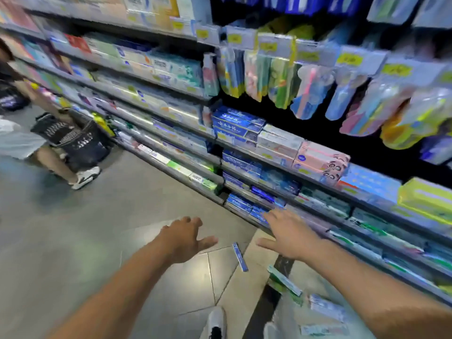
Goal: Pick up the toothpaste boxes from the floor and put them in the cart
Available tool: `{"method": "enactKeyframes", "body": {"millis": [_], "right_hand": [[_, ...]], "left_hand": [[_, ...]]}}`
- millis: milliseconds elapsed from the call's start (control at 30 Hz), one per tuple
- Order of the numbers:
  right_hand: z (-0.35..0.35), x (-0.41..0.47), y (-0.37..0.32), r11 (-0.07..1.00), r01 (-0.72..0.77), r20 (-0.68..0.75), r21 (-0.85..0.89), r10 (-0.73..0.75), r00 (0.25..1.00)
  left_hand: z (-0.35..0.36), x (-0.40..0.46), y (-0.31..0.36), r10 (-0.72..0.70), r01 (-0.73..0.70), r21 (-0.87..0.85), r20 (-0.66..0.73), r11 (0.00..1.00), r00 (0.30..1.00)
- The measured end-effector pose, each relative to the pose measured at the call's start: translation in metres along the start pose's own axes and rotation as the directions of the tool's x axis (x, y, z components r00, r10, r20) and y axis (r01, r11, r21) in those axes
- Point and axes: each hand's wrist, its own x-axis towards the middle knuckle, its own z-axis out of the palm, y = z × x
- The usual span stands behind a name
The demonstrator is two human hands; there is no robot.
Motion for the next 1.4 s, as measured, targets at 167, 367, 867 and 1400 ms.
{"method": "enactKeyframes", "body": {"millis": [167, 367, 867, 1400], "right_hand": [[0.038, 0.007, 0.024, 0.957, -0.274, 0.025, 0.098, 0.273, 0.962], [0.131, 0.009, 0.062, 0.871, -0.464, 0.151, 0.163, 0.443, 0.884], [0.592, 0.150, 0.163, 0.757, -0.632, 0.285, 0.169, 0.576, 0.766], [0.780, 0.193, 0.186, 0.804, -0.589, 0.111, -0.083, 0.595, 0.796]], "left_hand": [[0.011, 0.085, 0.013, 0.196, -0.210, 0.092, 0.135, 0.973, 0.971], [0.071, 0.173, 0.037, 0.259, -0.301, 0.143, 0.253, 0.943, 0.932], [0.460, 0.489, 0.012, 0.335, -0.458, 0.392, 0.344, 0.797, 0.877], [0.617, 0.610, 0.023, 0.397, -0.526, 0.762, 0.380, 0.377, 0.835]]}}
